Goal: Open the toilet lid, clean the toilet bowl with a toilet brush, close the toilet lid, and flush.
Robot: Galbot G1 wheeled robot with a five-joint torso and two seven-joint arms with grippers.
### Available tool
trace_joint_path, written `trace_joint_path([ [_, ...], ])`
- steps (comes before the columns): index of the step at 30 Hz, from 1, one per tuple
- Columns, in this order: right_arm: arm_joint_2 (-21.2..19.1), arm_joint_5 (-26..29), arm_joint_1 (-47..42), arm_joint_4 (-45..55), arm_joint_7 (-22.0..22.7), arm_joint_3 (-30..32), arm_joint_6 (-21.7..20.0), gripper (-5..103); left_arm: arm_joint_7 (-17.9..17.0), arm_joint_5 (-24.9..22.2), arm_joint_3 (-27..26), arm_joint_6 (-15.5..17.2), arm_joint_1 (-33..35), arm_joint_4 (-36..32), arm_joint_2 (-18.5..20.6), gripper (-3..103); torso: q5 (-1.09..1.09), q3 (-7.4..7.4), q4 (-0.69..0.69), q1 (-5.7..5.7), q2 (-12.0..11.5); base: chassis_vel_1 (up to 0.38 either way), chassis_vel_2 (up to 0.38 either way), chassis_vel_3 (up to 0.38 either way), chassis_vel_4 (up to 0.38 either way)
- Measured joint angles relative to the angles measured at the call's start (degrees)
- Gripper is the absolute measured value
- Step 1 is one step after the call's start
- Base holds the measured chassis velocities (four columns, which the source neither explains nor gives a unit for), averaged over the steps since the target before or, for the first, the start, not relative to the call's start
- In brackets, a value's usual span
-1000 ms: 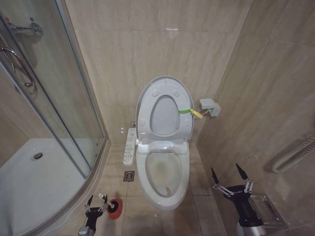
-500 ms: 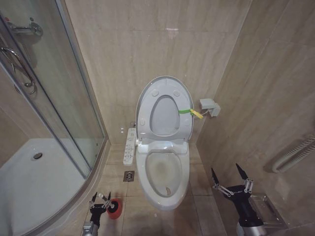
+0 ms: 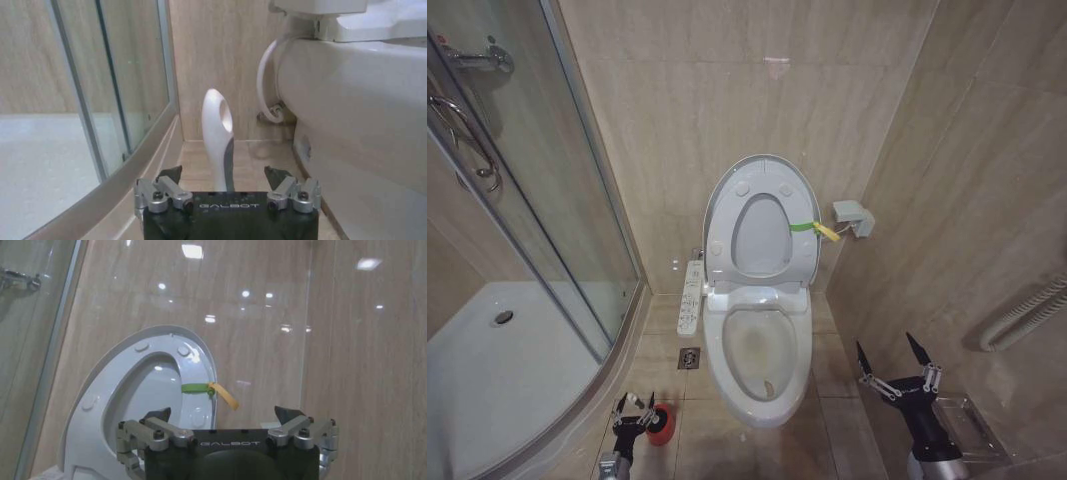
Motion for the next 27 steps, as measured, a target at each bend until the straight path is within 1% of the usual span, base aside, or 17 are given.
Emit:
trace_joint_path([
  [17,0.0,0.0,0.0,0.0,0.0,0.0,0.0,100,0.0,-0.2,-0.2,-0.3,-0.2,0.7,-0.1,86,0.0,0.0,0.0,0.0,0.0,0.0,0.0,0.0,0.0],
  [18,0.0,0.0,0.0,0.0,0.0,0.0,0.0,100,0.0,-0.2,-0.2,-0.3,-0.3,0.9,-0.1,82,0.0,0.0,0.0,0.0,0.0,0.0,0.0,0.0,0.0],
  [24,0.0,0.0,0.0,0.0,0.0,0.0,0.0,100,0.3,-0.4,-0.2,-0.3,-0.6,1.4,0.1,82,0.0,0.0,0.0,0.0,0.0,0.0,0.0,0.0,0.0],
  [25,0.0,0.0,0.0,0.0,0.0,0.0,0.0,100,0.4,-0.5,-0.2,-0.3,-0.6,1.5,0.1,56,0.0,0.0,0.0,0.0,0.0,0.0,0.0,0.0,0.0],
  [27,0.0,0.0,0.0,0.0,0.0,0.0,0.0,100,0.6,-0.5,-0.2,-0.3,-0.8,1.7,0.2,56,0.0,0.0,0.0,0.0,0.0,0.0,0.0,0.0,0.0],
])
